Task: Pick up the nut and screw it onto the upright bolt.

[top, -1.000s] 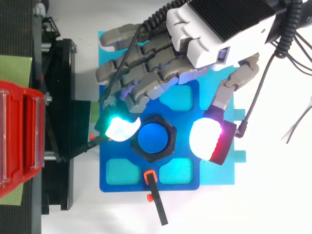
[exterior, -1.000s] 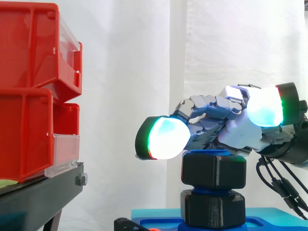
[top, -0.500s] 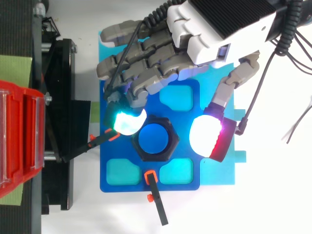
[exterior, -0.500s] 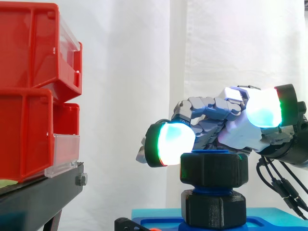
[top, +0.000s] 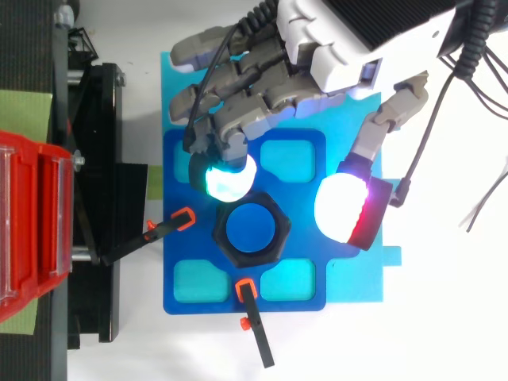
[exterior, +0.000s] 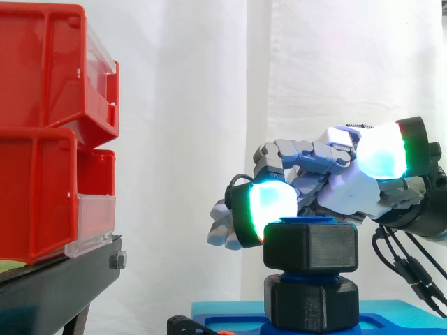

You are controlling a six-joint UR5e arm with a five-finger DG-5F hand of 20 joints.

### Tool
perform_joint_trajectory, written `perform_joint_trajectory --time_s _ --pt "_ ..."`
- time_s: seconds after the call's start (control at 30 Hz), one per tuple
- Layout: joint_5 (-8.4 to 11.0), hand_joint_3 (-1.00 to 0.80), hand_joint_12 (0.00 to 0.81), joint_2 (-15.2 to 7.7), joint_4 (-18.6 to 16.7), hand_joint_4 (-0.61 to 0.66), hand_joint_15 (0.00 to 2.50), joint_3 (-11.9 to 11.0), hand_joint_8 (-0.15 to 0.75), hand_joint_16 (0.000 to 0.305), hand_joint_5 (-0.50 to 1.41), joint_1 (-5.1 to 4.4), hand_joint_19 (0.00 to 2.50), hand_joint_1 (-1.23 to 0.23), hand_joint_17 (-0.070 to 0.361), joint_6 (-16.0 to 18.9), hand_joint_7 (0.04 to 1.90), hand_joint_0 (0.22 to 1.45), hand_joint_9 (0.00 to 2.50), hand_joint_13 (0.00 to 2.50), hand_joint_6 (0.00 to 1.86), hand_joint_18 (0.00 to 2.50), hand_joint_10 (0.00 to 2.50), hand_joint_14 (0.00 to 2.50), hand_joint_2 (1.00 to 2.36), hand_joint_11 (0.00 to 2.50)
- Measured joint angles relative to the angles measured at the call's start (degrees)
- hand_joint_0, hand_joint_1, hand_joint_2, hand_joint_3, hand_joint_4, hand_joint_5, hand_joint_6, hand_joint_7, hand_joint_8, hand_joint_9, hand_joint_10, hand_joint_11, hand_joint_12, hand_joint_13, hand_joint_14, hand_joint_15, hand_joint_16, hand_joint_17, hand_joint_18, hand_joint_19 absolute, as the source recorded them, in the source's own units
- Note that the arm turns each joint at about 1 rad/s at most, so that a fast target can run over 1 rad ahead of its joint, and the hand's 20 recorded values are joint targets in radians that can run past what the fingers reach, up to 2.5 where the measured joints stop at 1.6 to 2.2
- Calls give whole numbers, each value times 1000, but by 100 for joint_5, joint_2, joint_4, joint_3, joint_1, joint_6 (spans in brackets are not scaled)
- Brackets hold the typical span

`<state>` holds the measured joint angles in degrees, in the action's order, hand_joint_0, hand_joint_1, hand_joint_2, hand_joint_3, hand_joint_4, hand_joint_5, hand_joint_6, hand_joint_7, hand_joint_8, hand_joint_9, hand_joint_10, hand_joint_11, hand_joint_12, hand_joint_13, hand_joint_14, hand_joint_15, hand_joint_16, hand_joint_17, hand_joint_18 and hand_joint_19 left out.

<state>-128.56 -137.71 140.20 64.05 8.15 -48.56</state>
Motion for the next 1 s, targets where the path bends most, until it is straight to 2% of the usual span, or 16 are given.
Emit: perform_joint_trajectory --time_s 0.23,0.33,0.5,0.57,0.63,0.7,0.9,1.0 --pt "-82 -500 304 1 -9 112 0 -37 254 34 -4 65 26 -142 76 4 1187 486 983 611 688 378 0 0 1000 29" --pt "-93 -500 275 3 -10 86 69 -39 256 30 6 81 149 -110 68 4 1114 490 1176 783 726 537 0 1 1000 69" --pt "-132 -500 256 4 -8 63 117 -65 262 29 4 106 255 -94 65 4 1067 492 1323 917 761 700 4 5 1000 128" --pt "-166 -500 263 3 6 85 108 -115 267 29 2 120 239 -90 66 5 1132 491 1325 907 718 710 4 4 1000 144" --pt "-201 -500 287 5 30 168 91 -182 277 34 2 131 218 -56 76 4 1459 485 1253 825 545 632 5 3 1000 144" --pt "-237 -500 302 5 83 194 82 -266 274 35 -13 138 218 -39 79 5 1468 482 1219 790 502 607 5 3 1000 143" --pt "-273 -500 338 7 352 251 50 -525 270 43 -109 125 221 -17 97 0 1045 471 987 638 505 510 0 3 1000 55" --pt "-274 -500 355 6 588 209 27 -769 267 47 -148 104 196 -13 106 -8 862 466 840 563 504 433 0 0 1000 0"
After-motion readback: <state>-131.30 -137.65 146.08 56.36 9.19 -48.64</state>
